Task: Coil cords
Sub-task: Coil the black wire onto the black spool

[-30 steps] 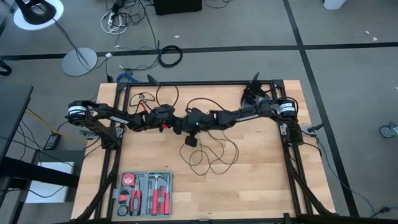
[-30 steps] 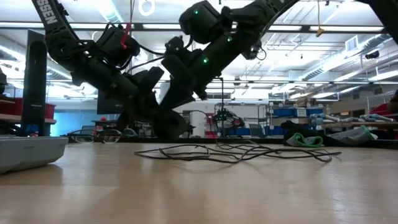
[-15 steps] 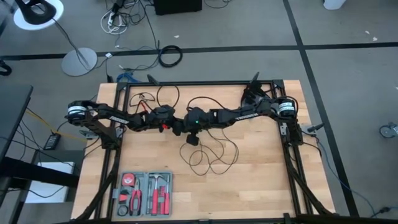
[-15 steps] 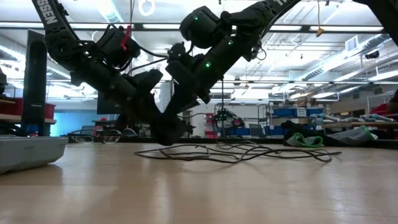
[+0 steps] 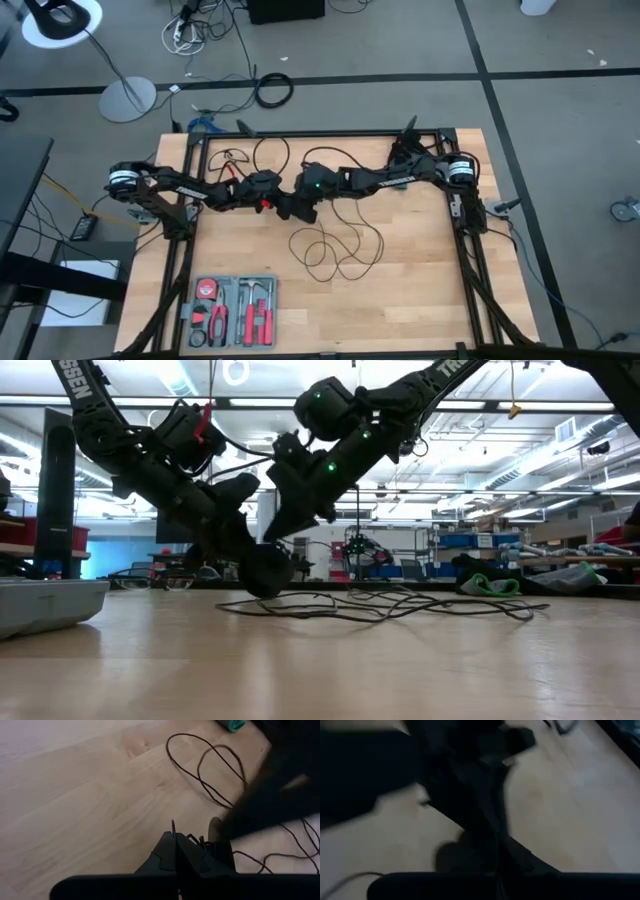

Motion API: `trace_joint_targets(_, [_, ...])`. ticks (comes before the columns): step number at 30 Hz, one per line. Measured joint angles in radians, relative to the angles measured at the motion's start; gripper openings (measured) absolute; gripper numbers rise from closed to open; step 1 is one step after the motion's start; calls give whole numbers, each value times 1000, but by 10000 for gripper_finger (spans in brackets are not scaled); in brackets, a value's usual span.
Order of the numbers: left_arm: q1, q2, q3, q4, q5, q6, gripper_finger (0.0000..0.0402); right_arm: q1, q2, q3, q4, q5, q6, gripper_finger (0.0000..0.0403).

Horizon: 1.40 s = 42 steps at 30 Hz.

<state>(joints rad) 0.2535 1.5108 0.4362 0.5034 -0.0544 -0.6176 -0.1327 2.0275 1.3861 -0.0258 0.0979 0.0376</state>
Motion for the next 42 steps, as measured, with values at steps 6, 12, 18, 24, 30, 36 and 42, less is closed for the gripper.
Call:
trace_joint_targets(6, [2,-1,0,-10,-1,15,0,-13,-3,0,-156,60,48,0])
trace_joint_targets(12, [22,-1,2,2,-4,31,0,-12,-3,1,-258,51,56,14])
trace_joint_targets(18, [51,-1,1,-14,-4,37,0,-7,-4,0,-330,21,58,39])
trace_joint_targets(24, [59,-2,1,-41,-7,39,0,-6,-3,0,-368,19,70,55])
trace_joint_targets(30, [61,-3,3,-113,-23,38,0,-6,-3,0,-375,18,70,53])
trace_joint_targets(36, [61,-3,3,-136,-30,38,0,-6,-6,0,-428,18,87,47])
trace_joint_targets(42, [61,-2,2,-136,-30,39,0,-6,-43,0,-492,72,85,39])
